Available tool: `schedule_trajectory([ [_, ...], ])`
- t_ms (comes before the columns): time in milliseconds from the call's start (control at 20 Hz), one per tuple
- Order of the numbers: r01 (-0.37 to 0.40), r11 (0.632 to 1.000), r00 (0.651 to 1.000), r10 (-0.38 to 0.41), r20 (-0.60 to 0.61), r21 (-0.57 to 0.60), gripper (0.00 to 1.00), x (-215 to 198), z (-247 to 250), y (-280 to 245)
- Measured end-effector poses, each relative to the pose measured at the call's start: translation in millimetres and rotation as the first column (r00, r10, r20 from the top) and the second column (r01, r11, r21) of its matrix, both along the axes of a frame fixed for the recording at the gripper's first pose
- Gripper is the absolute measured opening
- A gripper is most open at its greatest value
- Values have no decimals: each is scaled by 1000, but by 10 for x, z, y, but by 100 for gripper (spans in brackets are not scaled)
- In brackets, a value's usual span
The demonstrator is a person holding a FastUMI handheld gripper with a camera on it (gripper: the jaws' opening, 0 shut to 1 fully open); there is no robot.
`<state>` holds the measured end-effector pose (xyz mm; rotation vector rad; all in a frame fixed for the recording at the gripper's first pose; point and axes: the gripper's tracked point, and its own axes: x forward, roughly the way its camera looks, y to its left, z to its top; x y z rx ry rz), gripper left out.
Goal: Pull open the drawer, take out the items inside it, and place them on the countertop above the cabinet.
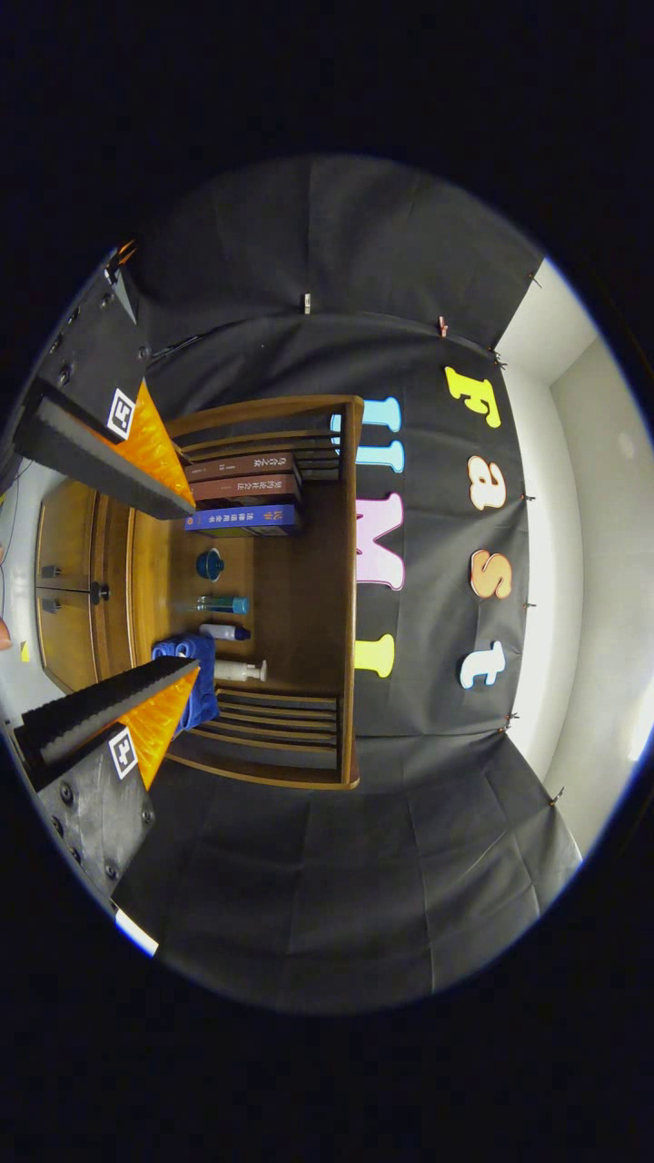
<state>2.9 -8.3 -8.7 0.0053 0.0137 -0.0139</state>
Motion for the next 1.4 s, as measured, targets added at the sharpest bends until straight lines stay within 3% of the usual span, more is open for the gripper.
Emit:
schedule_trajectory([
  [300, -20, 1000, 998, 20, 62, 6, 99, 96, 69, -11],
  [550, -35, 999, 993, 35, 113, -5, 99, 569, -131, -1],
  [800, -41, 999, 998, 41, 49, -11, 99, 1120, -910, 27],
  [1050, -44, 998, 998, 43, -39, -40, 99, 1598, -2014, 32],
  [1250, -44, 999, 989, 40, -145, -25, 99, 1740, -2718, 45],
  [1400, 2, 1000, 981, -1, -193, 0, 97, 1835, -3114, -54],
])
